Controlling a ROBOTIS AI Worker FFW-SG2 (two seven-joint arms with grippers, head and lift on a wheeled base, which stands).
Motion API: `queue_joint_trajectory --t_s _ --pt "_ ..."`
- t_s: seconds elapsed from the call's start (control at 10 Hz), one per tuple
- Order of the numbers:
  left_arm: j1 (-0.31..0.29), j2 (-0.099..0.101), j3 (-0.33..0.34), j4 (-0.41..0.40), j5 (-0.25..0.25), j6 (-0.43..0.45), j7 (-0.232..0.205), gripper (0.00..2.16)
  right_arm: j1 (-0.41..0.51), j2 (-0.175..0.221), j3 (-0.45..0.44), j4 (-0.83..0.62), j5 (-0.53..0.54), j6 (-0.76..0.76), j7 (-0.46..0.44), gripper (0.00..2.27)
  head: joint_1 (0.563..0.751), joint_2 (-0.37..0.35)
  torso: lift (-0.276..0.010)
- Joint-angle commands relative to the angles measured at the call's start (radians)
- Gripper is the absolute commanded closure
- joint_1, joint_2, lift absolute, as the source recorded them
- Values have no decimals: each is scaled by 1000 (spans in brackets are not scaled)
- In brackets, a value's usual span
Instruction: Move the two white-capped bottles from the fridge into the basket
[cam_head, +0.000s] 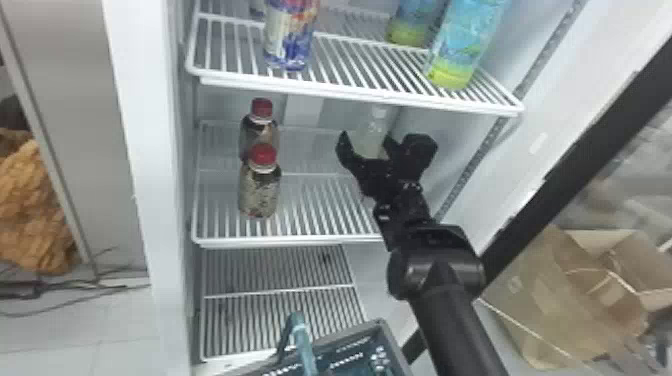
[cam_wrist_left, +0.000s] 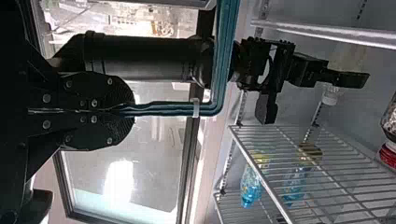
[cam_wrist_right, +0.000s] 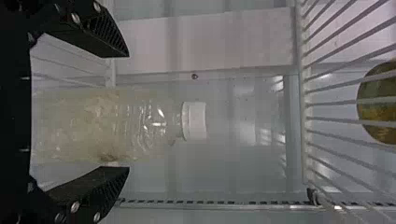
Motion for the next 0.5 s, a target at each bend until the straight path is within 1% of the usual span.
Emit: queue_joint_trajectory --t_s 0.0,0.1,0.4 --pt "0 0 0 0 2 -1 0 1119 -15 0 -12 23 -1 2 -5 636 695 -350 -260" --pt "0 0 2 0 2 -3 0 1119 -15 0 -18 23 -5 2 -8 822 695 -350 -260" --pt "2 0 2 0 2 -3 0 1119 2 -2 -22 -2 -7 2 -6 854 695 -350 -260"
